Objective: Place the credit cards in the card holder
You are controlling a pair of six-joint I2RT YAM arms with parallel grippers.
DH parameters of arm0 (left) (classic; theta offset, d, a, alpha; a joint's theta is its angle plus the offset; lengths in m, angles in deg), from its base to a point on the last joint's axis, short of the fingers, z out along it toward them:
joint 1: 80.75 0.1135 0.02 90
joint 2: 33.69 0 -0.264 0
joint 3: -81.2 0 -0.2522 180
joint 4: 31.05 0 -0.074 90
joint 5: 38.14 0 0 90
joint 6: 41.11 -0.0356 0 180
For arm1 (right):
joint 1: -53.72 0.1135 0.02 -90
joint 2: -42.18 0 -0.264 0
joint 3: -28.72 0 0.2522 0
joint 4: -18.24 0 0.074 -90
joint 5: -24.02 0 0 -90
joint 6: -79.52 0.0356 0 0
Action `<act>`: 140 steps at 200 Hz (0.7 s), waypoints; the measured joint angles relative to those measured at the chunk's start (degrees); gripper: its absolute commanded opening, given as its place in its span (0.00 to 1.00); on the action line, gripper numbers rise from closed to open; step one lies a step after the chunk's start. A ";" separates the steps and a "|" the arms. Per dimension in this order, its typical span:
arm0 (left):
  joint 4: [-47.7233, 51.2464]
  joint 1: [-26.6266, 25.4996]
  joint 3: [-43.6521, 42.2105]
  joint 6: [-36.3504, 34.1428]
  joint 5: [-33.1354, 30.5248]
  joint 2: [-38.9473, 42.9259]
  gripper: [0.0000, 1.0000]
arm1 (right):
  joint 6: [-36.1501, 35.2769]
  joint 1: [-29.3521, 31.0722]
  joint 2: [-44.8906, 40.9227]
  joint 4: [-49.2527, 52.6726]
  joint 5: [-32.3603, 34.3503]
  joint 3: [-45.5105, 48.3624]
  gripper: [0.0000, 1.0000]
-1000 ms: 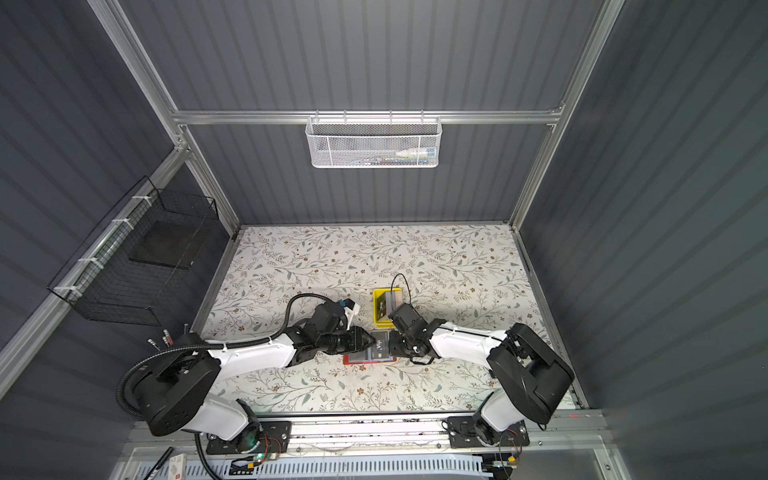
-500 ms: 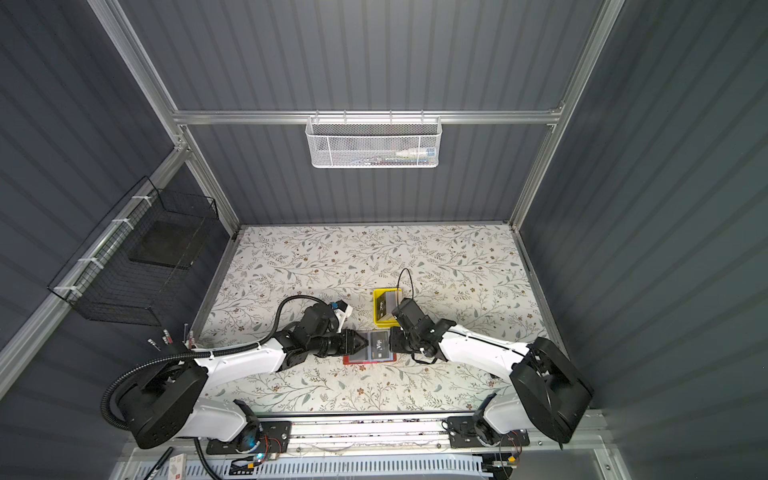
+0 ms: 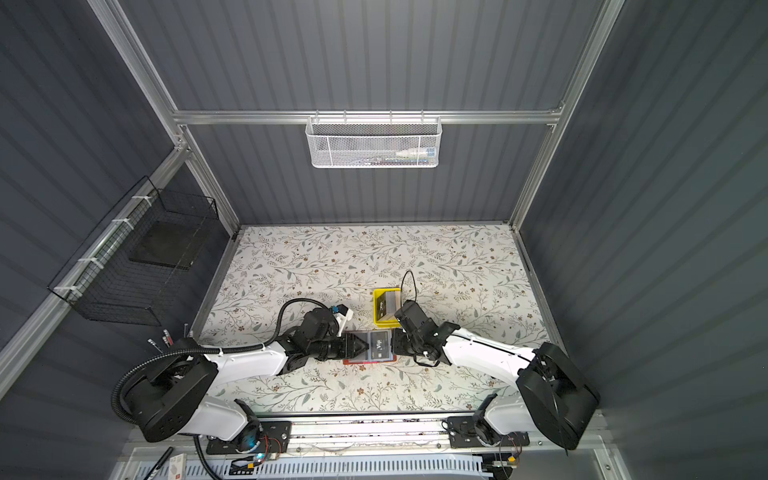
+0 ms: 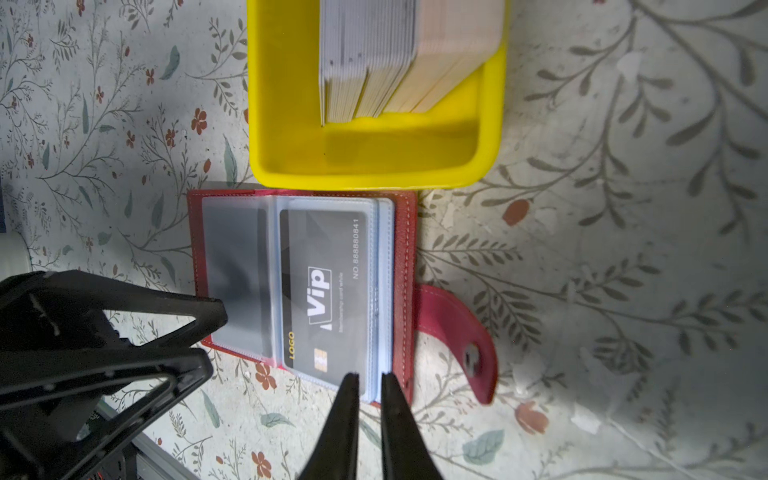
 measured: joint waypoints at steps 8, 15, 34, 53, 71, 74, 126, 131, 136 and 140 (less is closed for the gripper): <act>-0.17 0.00 0.02 0.00 0.00 -0.59 0.38 | 0.04 -0.02 0.17 -0.44 -0.24 0.04 0.16; -0.31 -0.02 0.13 0.00 -0.02 -1.25 0.37 | 0.13 0.00 0.35 -0.83 -0.52 0.11 0.16; -0.35 -0.31 1.09 0.02 -0.22 -3.41 0.35 | 0.81 0.00 0.68 -2.82 -1.75 1.09 0.17; -0.31 -0.90 2.05 0.02 -0.83 -4.24 0.31 | 1.66 -0.02 0.81 -4.90 -3.13 2.56 0.17; -0.26 -1.01 2.73 0.04 -1.11 -4.28 0.30 | 2.71 -0.02 0.85 -6.86 -4.17 3.76 0.17; -0.26 -1.11 2.84 0.04 -1.14 -4.31 0.30 | 2.86 -0.02 0.87 -7.06 -4.31 3.91 0.18; 1.79 -1.66 4.70 -0.09 -3.15 -4.63 0.28 | 4.35 -0.02 1.79 -10.23 -5.40 4.94 0.18; 2.10 -1.66 4.96 -0.17 -3.41 -4.72 0.27 | 4.42 -0.02 1.79 -10.47 -5.40 5.01 0.18; 2.40 -1.68 5.20 -0.20 -3.63 -4.74 0.27 | 4.48 -0.04 1.79 -10.58 -5.42 5.03 0.18; 2.71 -1.70 5.40 -0.24 -3.74 -4.76 0.26 | 4.59 -0.07 1.79 -10.71 -5.49 5.03 0.18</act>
